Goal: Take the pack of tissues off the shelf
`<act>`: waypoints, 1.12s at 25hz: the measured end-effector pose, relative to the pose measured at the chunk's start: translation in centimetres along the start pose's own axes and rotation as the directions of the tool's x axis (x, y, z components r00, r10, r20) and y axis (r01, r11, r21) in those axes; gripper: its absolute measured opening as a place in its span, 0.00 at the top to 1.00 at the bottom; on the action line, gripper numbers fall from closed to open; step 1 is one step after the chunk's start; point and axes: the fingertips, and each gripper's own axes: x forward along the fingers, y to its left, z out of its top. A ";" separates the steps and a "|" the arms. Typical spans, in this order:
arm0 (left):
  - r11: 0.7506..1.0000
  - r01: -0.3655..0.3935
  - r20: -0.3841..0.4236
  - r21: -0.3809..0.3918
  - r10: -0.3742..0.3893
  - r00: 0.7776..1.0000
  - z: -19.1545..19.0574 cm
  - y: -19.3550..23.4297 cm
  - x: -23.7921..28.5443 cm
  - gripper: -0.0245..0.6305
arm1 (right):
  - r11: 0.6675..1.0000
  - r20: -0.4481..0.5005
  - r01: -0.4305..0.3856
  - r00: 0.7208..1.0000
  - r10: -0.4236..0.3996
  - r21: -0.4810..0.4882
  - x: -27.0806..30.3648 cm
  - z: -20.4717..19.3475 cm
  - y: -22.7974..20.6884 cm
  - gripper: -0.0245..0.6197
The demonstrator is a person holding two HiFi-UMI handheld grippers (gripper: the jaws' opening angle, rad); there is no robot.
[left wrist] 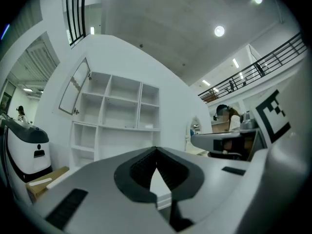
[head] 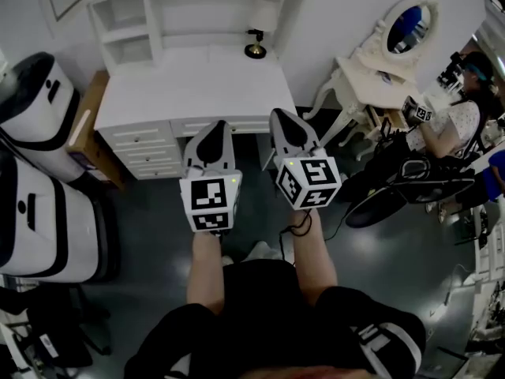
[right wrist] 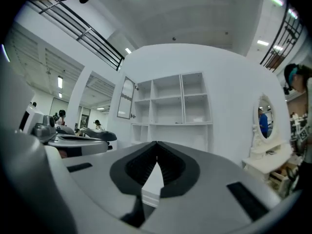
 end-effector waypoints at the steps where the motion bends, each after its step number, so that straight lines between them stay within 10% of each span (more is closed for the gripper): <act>1: 1.000 0.005 0.002 0.000 -0.005 1.000 0.1 -0.1 0.1 0.95 | 1.000 0.001 0.003 1.000 -0.003 0.000 0.0 0.0 0.0 0.93; 15: 0.996 0.067 -0.018 -0.062 -0.068 0.998 -1.5 -1.0 1.7 0.95 | 0.997 -0.068 0.073 0.995 -0.076 -0.040 -0.8 -1.9 -2.1 0.93; 28: 0.999 -0.010 -0.076 -0.052 0.006 0.997 -3.6 1.9 2.7 0.95 | 0.999 -0.122 -0.040 0.992 0.040 0.001 3.3 -5.0 0.4 0.93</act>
